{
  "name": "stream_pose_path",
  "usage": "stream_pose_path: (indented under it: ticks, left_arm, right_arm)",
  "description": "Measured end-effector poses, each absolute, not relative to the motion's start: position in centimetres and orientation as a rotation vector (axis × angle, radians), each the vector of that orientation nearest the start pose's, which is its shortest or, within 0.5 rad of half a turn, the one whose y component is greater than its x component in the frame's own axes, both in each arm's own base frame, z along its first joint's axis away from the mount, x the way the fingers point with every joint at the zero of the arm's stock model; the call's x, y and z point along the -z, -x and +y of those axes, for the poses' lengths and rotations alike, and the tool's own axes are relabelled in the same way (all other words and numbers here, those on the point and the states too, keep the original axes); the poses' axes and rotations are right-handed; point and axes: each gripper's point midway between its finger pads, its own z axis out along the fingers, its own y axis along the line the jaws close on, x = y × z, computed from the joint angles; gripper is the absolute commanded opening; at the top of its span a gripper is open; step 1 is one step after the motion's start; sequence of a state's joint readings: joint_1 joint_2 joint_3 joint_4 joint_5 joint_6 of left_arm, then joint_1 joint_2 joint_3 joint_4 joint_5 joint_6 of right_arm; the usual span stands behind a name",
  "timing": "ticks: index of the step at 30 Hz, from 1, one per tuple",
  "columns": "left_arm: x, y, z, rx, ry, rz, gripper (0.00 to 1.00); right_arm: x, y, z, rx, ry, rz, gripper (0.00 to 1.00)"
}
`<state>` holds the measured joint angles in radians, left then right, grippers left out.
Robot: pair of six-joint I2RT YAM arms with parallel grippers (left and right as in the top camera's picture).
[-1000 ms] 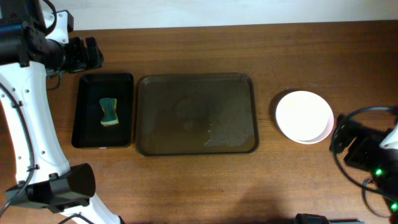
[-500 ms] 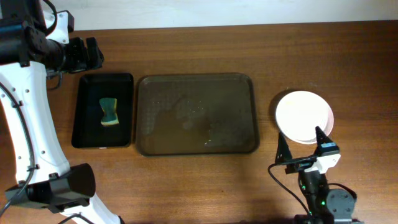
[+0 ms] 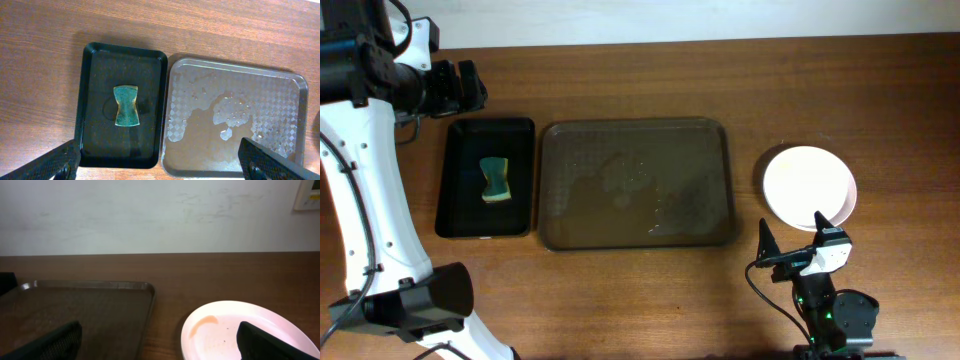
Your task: Clean dirty plates on tray and stack at the side
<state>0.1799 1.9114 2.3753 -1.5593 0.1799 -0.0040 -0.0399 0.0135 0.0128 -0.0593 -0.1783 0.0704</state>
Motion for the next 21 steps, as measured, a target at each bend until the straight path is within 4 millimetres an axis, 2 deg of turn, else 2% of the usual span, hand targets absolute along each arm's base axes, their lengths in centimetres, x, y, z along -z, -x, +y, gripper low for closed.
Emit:
stream_pose_path:
  ticks: [9, 11, 13, 14, 15, 16, 17, 19, 20, 21]
  left_arm:
    - [-31.1, -40.8, 4.4, 0.177, 0.186, 2.641, 0.99]
    - [-33.2, -41.1, 4.0, 0.156, 0.148, 2.521, 0.99]
    - [-37.5, -38.4, 1.5, 0.129, 0.011, 2.293, 0.99]
    - [-38.7, -36.9, 0.8, 0.116, -0.033, 2.205, 0.99]
    - [-38.4, -34.3, 0.4, 0.084, -0.082, 2.117, 0.99]
    - [-36.6, -30.9, 0.1, 0.056, -0.127, 2.082, 0.99]
    - [-36.2, -30.1, 0.0, 0.013, -0.170, 1.973, 0.99]
    - [-31.0, -27.6, -0.3, -0.024, -0.213, 1.918, 0.99]
    - [-29.8, -27.0, -0.3, -0.043, -0.222, 1.855, 0.99]
    - [-27.8, -26.2, -0.5, -0.053, -0.233, 1.812, 0.99]
  right_arm:
    - [-16.2, -24.5, 2.1, -0.169, 0.047, 1.632, 0.98]
    - [-16.2, -24.5, 2.1, -0.169, 0.047, 1.632, 0.98]
    - [-16.2, -24.5, 2.1, -0.169, 0.047, 1.632, 0.98]
    - [-16.3, -24.5, 2.1, -0.169, 0.046, 1.627, 0.98]
    - [-16.3, -24.5, 2.1, -0.170, 0.047, 1.630, 0.98]
    - [-16.3, -24.5, 2.1, -0.170, 0.047, 1.630, 0.98]
    - [-16.4, -24.5, 2.1, -0.170, 0.048, 1.627, 0.98]
    - [-16.3, -24.5, 2.1, -0.170, 0.047, 1.630, 0.99]
    - [-16.3, -24.5, 2.1, -0.170, 0.047, 1.629, 0.98]
    - [-16.3, -24.5, 2.1, -0.169, 0.047, 1.629, 0.99]
